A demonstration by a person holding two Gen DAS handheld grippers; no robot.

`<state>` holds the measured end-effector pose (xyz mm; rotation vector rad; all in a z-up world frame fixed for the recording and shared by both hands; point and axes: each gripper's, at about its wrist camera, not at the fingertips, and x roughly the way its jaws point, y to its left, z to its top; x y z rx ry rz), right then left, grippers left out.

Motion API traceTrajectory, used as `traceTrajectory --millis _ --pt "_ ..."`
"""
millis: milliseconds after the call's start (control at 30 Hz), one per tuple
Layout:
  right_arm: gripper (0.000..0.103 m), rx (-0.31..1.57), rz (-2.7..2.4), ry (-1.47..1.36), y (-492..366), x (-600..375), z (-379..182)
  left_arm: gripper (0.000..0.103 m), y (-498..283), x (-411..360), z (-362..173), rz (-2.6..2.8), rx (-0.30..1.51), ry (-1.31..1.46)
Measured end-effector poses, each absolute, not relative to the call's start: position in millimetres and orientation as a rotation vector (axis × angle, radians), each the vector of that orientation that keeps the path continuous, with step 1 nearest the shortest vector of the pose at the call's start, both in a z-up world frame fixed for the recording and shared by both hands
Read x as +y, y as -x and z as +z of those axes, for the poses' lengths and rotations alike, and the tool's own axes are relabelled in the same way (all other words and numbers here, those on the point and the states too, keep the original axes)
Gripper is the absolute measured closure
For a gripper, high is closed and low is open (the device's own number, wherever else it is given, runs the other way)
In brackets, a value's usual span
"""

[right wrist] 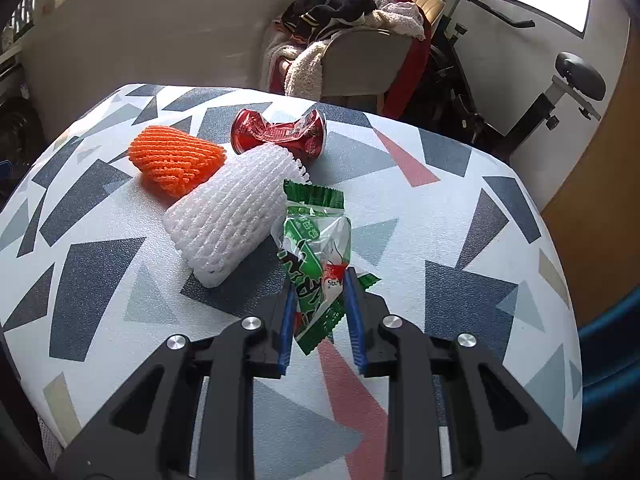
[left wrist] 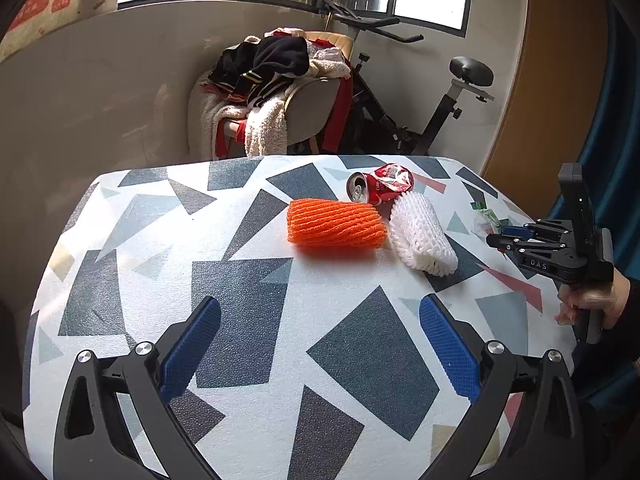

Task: Collect trash
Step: 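Move the right gripper to the green snack packet and close on it, then grasp the orange foam net with the left gripper while the right holds the green packet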

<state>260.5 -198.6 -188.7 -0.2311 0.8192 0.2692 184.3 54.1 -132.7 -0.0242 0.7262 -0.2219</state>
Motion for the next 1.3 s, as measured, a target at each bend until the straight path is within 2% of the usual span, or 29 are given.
traceTrajectory --millis 600,1000,1167,1267,1300 --pt "0.078 0.773 0.236 0.156 -257.8 -212.5 -186.4 0.006 -246.7 59.1 -156.4 -0.249 0.808 0.135" --pt "0.078 0.753 0.253 0.128 -264.0 -210.6 -189.3 0.021 -328.1 77.4 -186.6 -0.208 0.874 0.365" --pt "0.078 0.768 0.245 0.114 -265.3 -216.4 -196.9 0.022 -357.5 90.6 -210.2 -0.191 0.891 0.563" --pt "0.078 0.776 0.235 0.108 -265.1 -220.1 -200.5 0.031 -369.5 87.0 -219.0 -0.198 0.905 0.610" --pt "0.078 0.779 0.233 0.105 -264.8 -221.1 -201.0 0.046 -371.7 84.8 -220.9 -0.196 0.915 0.607"
